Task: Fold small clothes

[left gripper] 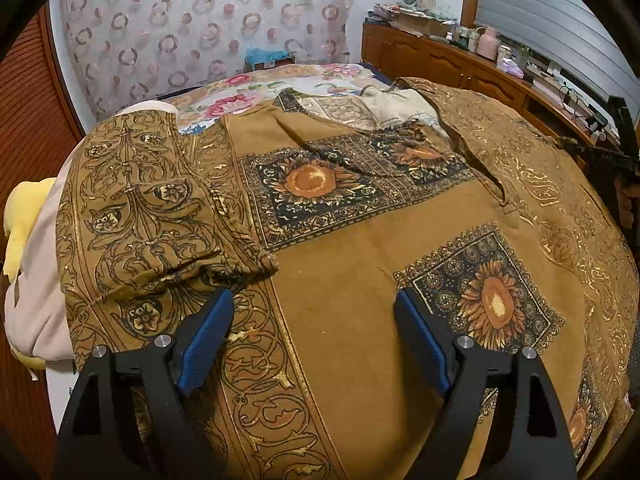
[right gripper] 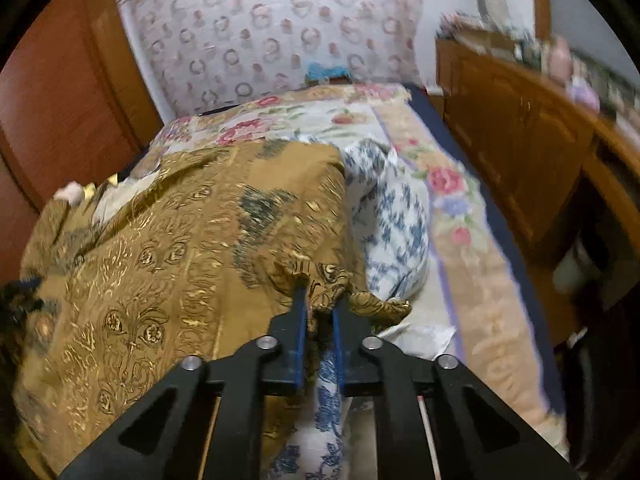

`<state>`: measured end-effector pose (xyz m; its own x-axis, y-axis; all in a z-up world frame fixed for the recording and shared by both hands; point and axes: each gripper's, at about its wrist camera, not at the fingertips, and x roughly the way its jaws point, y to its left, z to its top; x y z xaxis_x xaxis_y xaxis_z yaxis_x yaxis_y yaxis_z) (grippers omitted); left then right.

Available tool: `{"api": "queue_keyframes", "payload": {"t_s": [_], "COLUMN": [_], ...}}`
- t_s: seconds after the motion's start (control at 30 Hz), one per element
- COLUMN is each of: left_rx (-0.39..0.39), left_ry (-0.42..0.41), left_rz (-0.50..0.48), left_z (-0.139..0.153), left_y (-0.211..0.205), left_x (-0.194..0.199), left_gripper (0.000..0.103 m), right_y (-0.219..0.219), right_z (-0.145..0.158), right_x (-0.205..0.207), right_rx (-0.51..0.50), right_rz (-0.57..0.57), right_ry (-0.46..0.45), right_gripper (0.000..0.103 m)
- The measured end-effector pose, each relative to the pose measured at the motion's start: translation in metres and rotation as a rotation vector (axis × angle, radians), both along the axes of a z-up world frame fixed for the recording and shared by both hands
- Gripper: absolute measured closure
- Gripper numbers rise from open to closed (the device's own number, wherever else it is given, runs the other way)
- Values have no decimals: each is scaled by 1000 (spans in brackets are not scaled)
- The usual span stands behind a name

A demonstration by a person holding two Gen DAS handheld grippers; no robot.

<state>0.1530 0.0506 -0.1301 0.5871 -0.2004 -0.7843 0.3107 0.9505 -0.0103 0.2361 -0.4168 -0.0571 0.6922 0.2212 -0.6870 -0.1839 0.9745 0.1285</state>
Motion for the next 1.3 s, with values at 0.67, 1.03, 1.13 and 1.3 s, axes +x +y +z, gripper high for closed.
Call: {"api": "queue_keyframes", "payload": {"t_s": [0.67,1.03,1.13,1.3], "left_rx": [1,9,3,-44], "left_ry": [2,0,-20,-93], "left_rz": [-4,21,34,52], "left_z": [-1,-1,5,26], "left_y": [-2,-1,-2,-3], "left_x": [1,-3,-8,-21], "left_gripper": [17,17,17,17], "right_y": [96,90,76,52], "right_z": [-13,16,27,29], "right_x": [-43,-61,-67,-60], "right_rx": [-221,-191,-169,-164], "right_rz": [251,228,191,101], "right_ry": [-59,-93,-122,-133], "right_gripper": [96,53,49,48]}}
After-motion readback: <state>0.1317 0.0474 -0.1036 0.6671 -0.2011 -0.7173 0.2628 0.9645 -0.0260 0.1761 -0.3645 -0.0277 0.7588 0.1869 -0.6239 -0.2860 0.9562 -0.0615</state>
